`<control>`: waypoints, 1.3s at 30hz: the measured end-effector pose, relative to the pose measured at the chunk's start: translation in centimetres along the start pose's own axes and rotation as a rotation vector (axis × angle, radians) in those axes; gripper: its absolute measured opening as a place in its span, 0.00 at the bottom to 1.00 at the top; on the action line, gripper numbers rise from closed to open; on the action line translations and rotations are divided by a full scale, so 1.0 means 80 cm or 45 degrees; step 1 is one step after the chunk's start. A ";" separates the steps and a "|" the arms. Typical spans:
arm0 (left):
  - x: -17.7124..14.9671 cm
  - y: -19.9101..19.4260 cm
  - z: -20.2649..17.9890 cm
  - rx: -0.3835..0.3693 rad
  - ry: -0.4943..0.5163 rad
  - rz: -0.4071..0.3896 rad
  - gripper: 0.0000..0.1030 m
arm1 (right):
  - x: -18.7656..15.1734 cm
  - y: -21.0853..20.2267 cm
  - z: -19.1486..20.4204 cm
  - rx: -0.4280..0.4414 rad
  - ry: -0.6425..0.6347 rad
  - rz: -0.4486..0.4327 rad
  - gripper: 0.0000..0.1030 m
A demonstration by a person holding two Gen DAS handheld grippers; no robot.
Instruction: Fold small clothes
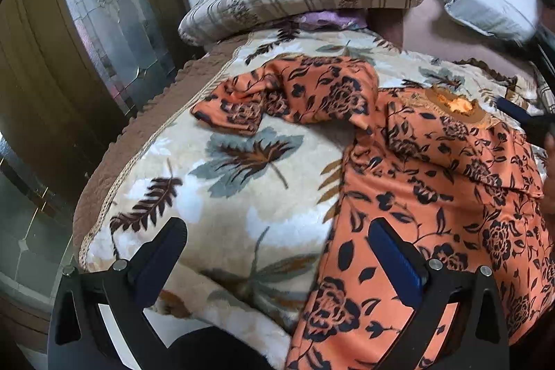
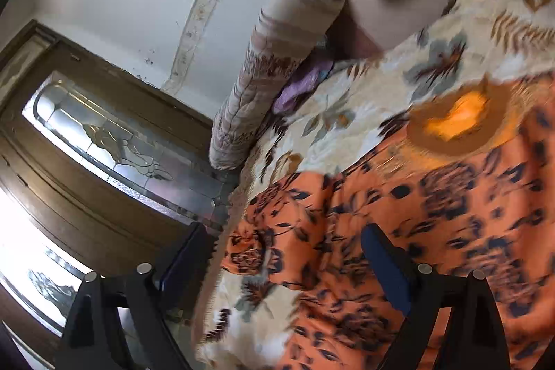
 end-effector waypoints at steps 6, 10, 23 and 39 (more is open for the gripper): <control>0.051 0.004 -0.058 -0.167 0.078 -0.152 1.00 | 0.043 -0.098 -0.094 -0.296 -0.033 -0.106 0.78; 0.100 0.031 -0.109 -0.322 0.139 -0.197 1.00 | 0.074 -0.138 -0.173 -0.350 0.156 -0.191 0.68; 0.164 0.208 -0.193 -0.556 0.020 0.228 0.46 | 0.092 -0.119 -0.295 -0.504 0.438 0.018 0.51; 0.176 0.236 -0.193 -0.385 0.125 0.185 0.21 | 0.087 -0.114 -0.302 -0.514 0.401 0.018 0.47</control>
Point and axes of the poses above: each gripper's, at about its wrist camera, not at the fingertips, and y roughly the way its jaws point, z to its left, x to its top, the point moved 7 cm from there along y, roughly the way its jaws point, and after that the axes turned 15 degrees about y, right-handed, at the moved point
